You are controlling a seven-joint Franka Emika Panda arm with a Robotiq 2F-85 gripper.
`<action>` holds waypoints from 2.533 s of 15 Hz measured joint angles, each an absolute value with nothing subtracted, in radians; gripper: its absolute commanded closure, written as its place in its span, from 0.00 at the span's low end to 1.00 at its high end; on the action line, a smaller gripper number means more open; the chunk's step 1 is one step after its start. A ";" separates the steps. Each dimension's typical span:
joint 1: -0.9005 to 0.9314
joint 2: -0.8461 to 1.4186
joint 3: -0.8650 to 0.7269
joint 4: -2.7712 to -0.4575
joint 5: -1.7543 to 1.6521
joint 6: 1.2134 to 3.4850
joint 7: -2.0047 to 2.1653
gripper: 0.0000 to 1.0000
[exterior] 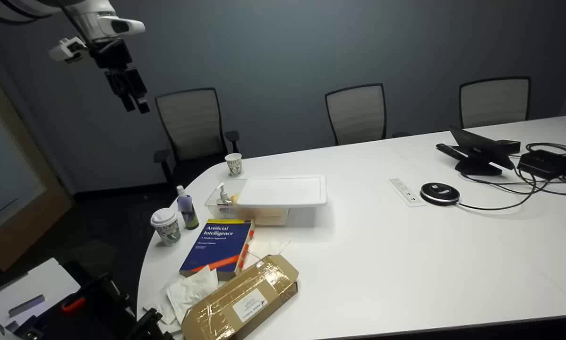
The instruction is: Move the bottle to the right side of the book
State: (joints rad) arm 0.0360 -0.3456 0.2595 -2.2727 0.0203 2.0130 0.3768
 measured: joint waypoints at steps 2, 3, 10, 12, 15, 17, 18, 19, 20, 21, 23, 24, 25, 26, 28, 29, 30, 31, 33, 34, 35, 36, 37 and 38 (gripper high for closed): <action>0.036 -0.346 0.259 -2.273 0.020 2.013 0.377 0.00; 0.036 -0.346 0.259 -2.273 0.020 2.013 0.377 0.00; 0.037 -0.335 0.261 -2.270 0.013 2.014 0.408 0.00; 0.039 -0.298 0.288 -2.259 -0.024 2.023 0.498 0.00; 0.063 -0.196 0.349 -2.230 -0.089 2.055 0.656 0.00; 0.101 -0.113 0.367 -2.206 -0.111 2.090 0.741 0.00; 0.121 -0.071 0.367 -2.193 -0.112 2.113 0.769 0.00; 0.136 -0.028 0.365 -2.181 -0.112 2.136 0.791 0.00; 0.149 0.013 0.359 -2.171 -0.110 2.161 0.797 0.00; 0.161 0.056 0.348 -2.161 -0.103 2.189 0.797 0.00; 0.181 0.139 0.321 -2.142 -0.082 2.241 0.790 0.00; 0.188 0.179 0.308 -2.130 -0.069 2.263 0.784 0.00; 0.196 0.217 0.294 -2.117 -0.054 2.280 0.771 0.00; 0.202 0.254 0.282 -2.102 -0.044 2.289 0.764 0.00; 0.219 0.323 0.257 -2.065 -0.027 2.299 0.747 0.00; 0.227 0.356 0.247 -2.045 -0.019 2.300 0.736 0.00; 0.235 0.385 0.236 -2.026 -0.014 2.300 0.728 0.00; 0.241 0.415 0.227 -2.004 -0.011 2.300 0.724 0.00; 0.251 0.469 0.210 -1.964 -0.005 2.300 0.706 0.00; 0.255 0.494 0.203 -1.944 0.000 2.300 0.693 0.00; 0.260 0.519 0.196 -1.923 0.006 2.300 0.684 0.00; 0.262 0.543 0.190 -1.903 0.011 2.300 0.670 0.00; 0.263 0.564 0.184 -1.885 0.016 2.300 0.657 0.00; 0.263 0.586 0.180 -1.868 0.022 2.300 0.646 0.00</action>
State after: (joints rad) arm 0.2631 0.5856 0.1797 -1.8676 0.0221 2.3004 0.6457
